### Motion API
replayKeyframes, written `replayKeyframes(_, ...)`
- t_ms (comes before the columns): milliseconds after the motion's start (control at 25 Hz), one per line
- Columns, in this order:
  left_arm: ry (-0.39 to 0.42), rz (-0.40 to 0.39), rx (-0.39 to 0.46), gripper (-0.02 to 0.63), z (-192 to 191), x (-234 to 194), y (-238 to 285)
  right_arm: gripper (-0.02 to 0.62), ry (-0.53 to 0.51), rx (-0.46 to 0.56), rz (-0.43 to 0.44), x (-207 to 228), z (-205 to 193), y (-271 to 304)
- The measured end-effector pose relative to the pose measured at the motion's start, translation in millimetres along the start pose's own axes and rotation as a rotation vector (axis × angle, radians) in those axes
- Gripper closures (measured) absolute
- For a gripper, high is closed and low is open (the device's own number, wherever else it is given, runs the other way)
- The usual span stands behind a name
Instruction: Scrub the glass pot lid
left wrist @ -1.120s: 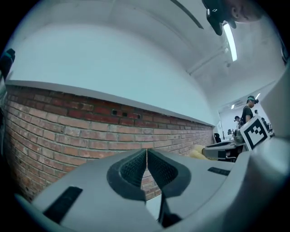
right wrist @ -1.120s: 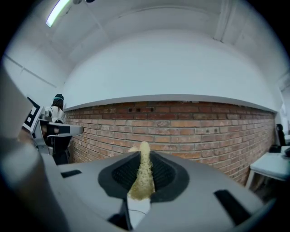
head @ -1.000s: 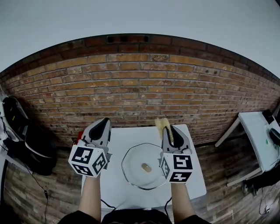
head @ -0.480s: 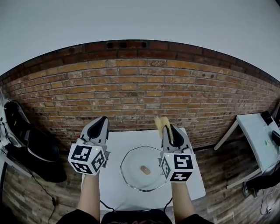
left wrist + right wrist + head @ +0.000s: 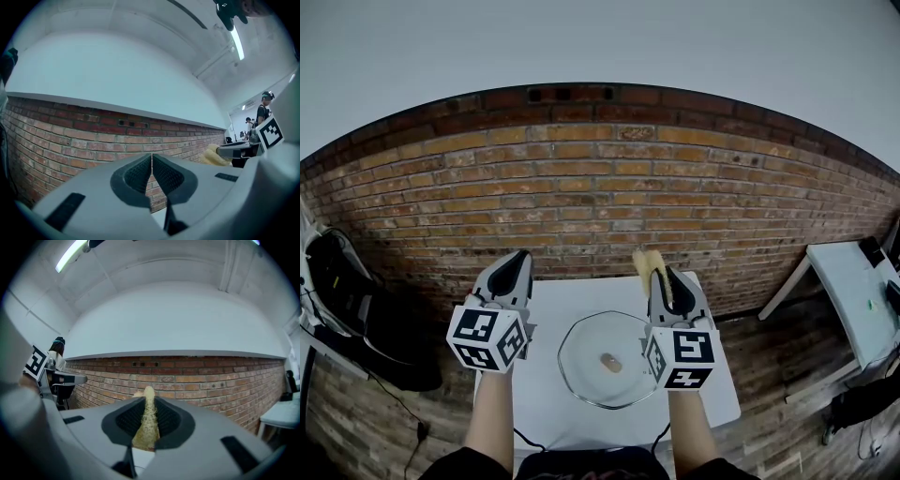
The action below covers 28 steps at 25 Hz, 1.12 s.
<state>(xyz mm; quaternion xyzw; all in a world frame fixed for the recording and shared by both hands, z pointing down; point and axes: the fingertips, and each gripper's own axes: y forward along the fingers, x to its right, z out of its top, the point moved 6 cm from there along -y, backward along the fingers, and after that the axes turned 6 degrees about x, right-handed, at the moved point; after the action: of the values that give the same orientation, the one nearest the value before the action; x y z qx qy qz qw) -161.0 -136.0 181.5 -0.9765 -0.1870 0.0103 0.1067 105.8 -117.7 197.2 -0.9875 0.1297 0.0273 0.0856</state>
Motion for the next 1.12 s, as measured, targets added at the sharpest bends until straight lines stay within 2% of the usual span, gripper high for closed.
replayKeyframes(400,0.0,-0.003,-0.017,0.588,-4.7,-0.1,0.2,0.537,-0.029,-0.007,-0.01,-0.9,-2.4,0.3)
replayKeyframes(1120,0.015,0.018,-0.027,0.588,-6.4,-2.8,-1.3,0.537,-0.021,-0.025,0.002,0.9,-9.4,1.7)
